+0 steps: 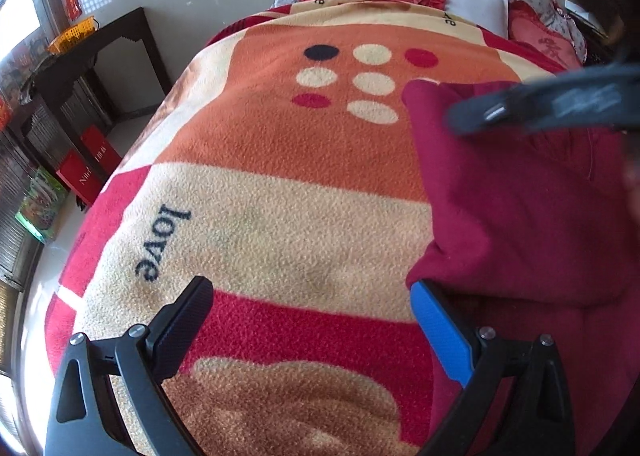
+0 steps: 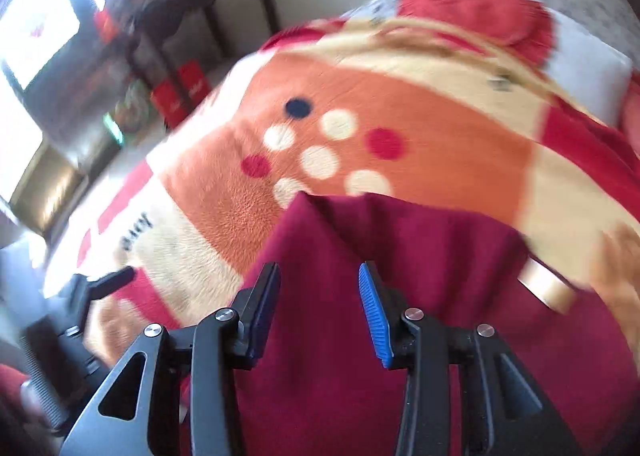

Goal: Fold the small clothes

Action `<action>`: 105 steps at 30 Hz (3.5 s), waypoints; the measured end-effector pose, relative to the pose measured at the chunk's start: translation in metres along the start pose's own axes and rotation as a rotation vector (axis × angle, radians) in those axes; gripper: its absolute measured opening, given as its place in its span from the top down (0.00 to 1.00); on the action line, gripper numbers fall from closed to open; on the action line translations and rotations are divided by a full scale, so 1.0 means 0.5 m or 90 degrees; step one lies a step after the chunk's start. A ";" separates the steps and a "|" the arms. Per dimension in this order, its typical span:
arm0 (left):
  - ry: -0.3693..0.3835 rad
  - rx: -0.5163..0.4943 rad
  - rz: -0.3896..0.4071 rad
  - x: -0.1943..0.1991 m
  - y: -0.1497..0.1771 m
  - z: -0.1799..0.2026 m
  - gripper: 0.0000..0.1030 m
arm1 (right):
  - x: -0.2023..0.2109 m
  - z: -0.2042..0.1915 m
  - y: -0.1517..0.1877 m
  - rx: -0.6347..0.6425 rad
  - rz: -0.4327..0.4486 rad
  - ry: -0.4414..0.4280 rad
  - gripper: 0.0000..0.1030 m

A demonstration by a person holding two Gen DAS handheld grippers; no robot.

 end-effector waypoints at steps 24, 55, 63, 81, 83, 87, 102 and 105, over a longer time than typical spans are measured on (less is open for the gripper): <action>0.022 -0.006 0.008 -0.001 -0.056 0.066 0.03 | 0.108 0.107 0.272 -0.197 -0.048 0.106 0.91; 0.041 -0.071 0.045 0.081 -0.042 0.165 0.03 | 0.421 0.377 0.610 -0.576 0.112 0.297 0.83; 0.034 -0.053 0.033 0.049 -0.043 0.154 0.03 | 0.395 0.298 0.524 -0.504 0.148 0.182 0.83; 0.020 -0.016 -0.002 -0.015 -0.040 0.104 0.03 | 0.302 0.252 0.444 -0.361 0.086 0.245 1.00; 0.020 -0.015 -0.004 -0.016 -0.041 0.105 0.03 | 0.310 0.262 0.453 -0.375 0.085 0.252 1.00; 0.018 -0.012 -0.003 -0.017 -0.041 0.105 0.03 | 0.291 0.265 0.465 -0.378 0.069 0.245 0.82; 0.022 -0.008 -0.007 -0.016 -0.039 0.099 0.03 | 0.275 0.263 0.479 -0.395 0.050 0.241 0.80; 0.021 -0.010 -0.006 -0.015 -0.039 0.100 0.03 | 0.253 0.267 0.486 -0.403 0.040 0.215 0.82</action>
Point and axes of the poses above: each gripper's, at about its wrist camera, not at the fingertips, and x roughly against the way its jaws point, z to its right, y to its underside, the point moved 6 cm from there along -x, roughly the way its jaws point, and after that the axes turned 11 degrees about x, right-handed, at the moved point
